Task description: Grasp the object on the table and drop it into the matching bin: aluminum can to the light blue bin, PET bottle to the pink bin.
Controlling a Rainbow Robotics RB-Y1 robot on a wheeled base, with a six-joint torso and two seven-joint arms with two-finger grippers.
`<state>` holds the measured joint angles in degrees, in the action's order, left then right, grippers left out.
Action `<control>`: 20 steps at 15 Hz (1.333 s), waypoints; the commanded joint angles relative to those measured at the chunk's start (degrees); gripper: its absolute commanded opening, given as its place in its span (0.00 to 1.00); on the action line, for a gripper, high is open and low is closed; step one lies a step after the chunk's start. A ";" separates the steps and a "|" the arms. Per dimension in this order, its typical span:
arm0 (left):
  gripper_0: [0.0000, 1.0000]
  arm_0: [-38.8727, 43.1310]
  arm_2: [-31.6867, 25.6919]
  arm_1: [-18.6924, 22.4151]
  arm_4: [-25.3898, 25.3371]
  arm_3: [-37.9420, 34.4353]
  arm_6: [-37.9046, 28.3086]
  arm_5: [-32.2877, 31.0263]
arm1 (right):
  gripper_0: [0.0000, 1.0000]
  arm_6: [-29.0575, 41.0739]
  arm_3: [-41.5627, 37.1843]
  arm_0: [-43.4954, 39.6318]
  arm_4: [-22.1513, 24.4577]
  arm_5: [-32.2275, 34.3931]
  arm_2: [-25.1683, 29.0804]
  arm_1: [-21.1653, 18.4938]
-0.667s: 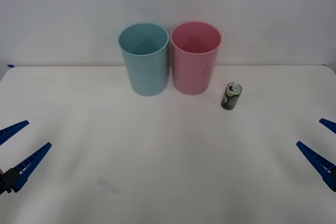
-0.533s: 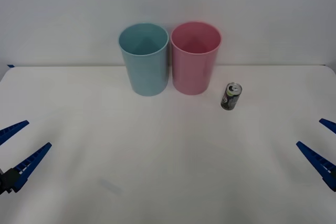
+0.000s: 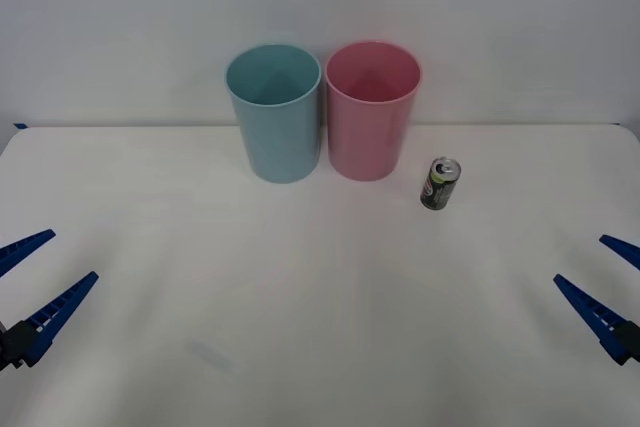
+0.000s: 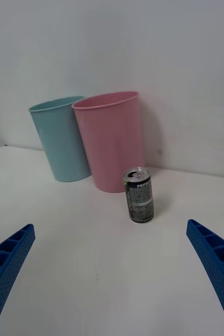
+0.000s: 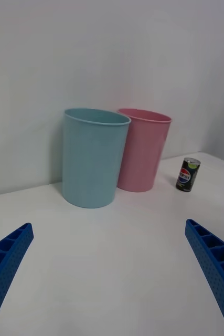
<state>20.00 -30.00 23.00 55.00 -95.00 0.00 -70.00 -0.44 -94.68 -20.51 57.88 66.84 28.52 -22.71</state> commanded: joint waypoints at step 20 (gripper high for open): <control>1.00 0.00 0.00 0.00 0.00 0.00 0.00 0.00 | 1.00 -13.53 21.73 21.12 12.61 -14.37 -9.36 8.55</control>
<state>20.00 -30.00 23.00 55.00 -95.00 0.00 -70.00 -13.73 -74.02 -0.74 68.90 52.82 18.49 -15.22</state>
